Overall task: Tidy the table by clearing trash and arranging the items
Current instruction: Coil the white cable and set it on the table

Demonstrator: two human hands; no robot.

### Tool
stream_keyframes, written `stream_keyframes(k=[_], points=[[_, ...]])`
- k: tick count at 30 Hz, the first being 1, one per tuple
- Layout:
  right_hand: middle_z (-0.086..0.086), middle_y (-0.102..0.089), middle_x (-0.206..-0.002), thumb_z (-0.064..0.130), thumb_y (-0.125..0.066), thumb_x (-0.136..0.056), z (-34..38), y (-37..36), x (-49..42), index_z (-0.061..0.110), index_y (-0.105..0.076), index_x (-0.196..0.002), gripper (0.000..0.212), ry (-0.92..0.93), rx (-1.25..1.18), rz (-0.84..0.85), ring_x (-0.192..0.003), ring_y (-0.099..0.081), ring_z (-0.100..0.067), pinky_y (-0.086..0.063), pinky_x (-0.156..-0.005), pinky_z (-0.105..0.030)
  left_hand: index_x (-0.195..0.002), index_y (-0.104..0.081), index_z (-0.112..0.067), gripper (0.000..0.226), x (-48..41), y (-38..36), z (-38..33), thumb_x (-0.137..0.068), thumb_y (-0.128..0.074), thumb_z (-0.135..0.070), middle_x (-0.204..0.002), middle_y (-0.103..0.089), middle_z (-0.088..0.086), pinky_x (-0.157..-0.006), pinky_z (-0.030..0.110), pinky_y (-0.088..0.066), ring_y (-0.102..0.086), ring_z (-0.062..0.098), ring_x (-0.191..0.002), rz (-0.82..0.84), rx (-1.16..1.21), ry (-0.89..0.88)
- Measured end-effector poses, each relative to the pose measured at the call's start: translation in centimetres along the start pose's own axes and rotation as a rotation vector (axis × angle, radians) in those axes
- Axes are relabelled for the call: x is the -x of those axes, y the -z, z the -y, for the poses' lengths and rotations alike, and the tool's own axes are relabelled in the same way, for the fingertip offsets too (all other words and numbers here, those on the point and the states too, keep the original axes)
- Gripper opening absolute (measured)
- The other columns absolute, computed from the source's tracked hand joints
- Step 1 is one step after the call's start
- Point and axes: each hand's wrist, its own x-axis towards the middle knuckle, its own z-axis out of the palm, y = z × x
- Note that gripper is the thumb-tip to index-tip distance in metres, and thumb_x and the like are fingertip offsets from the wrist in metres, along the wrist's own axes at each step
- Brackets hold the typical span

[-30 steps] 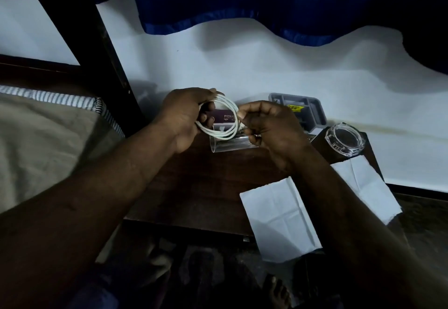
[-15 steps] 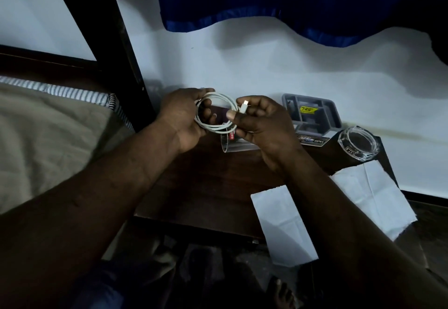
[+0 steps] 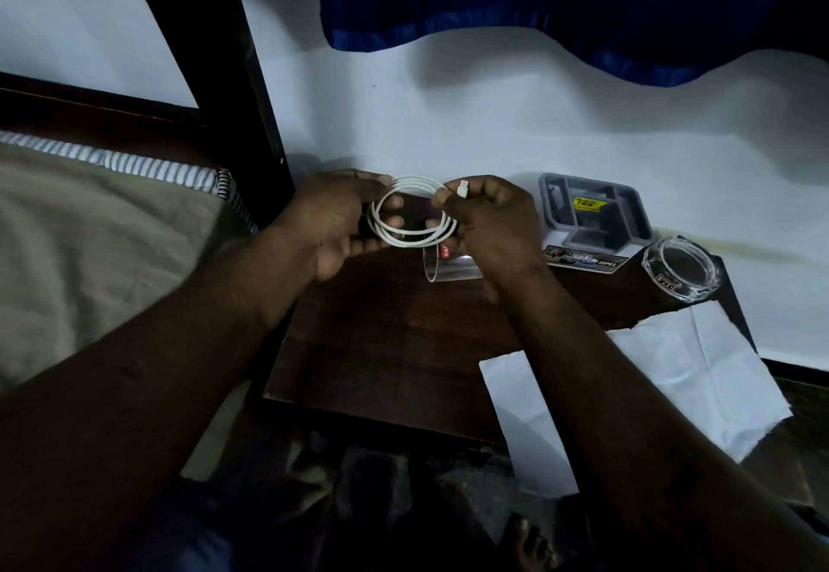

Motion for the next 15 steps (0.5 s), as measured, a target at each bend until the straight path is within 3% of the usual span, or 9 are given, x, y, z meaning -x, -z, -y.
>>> stream_keyframes(k=[4, 7, 9, 13, 15], points=[[-0.016, -0.075, -0.093, -0.001, -0.071, -0.092, 0.5, 0.0, 0.3, 0.005, -0.071, -0.097, 0.007, -0.065, -0.216, 0.079, -0.073, -0.077, -0.021, -0.061, -0.066, -0.031, -0.098, -0.067, -0.019, 0.012, 0.0, 0.3, -0.4, -0.097, -0.056, -0.016, -0.069, -0.072, -0.004, -0.064, 0.027, -0.056, -0.068, 0.012, -0.056, 0.030, 0.003, 0.038], [-0.018, -0.074, -0.093, -0.003, -0.071, -0.091, 0.5, 0.1, 0.5, 0.002, -0.071, -0.096, 0.008, -0.040, -0.200, 0.087, -0.070, -0.075, -0.021, -0.061, -0.064, -0.029, -0.095, -0.069, -0.018, 0.018, -0.1, 0.0, -0.3, -0.096, -0.051, -0.021, -0.071, -0.066, 0.000, -0.068, 0.030, -0.048, -0.059, 0.015, -0.058, 0.097, -0.040, 0.008], [-0.020, -0.074, -0.093, -0.004, -0.073, -0.089, 0.5, 0.0, 0.8, 0.001, -0.071, -0.096, 0.009, 0.005, -0.153, 0.088, -0.074, -0.074, -0.026, -0.061, -0.060, -0.027, -0.095, -0.071, -0.021, 0.018, 0.0, -0.5, 0.0, -0.099, -0.057, -0.032, -0.075, -0.063, 0.002, -0.065, 0.029, -0.045, -0.053, 0.016, -0.063, 0.116, -0.079, -0.024], [-0.020, -0.075, -0.092, 0.001, -0.074, -0.091, 0.6, 0.0, 0.9, -0.001, -0.072, -0.100, 0.010, 0.006, -0.164, 0.087, -0.070, -0.074, -0.023, -0.061, -0.058, -0.028, -0.082, -0.068, -0.021, 0.020, -0.1, -1.3, 0.6, -0.100, -0.063, -0.030, -0.053, -0.052, -0.009, -0.053, 0.022, -0.035, -0.041, 0.007, -0.046, 0.020, -0.098, -0.099], [-0.018, -0.075, -0.092, 0.009, -0.073, -0.094, 0.6, 0.1, 0.9, -0.002, -0.072, -0.104, 0.015, -0.029, -0.181, 0.084, -0.070, -0.073, -0.024, -0.059, -0.056, -0.030, -0.080, -0.065, -0.019, 0.020, -0.2, -1.7, 0.7, -0.100, -0.063, -0.023, -0.052, -0.054, -0.008, -0.051, 0.020, -0.038, -0.047, 0.007, -0.045, -0.035, -0.038, -0.124]])
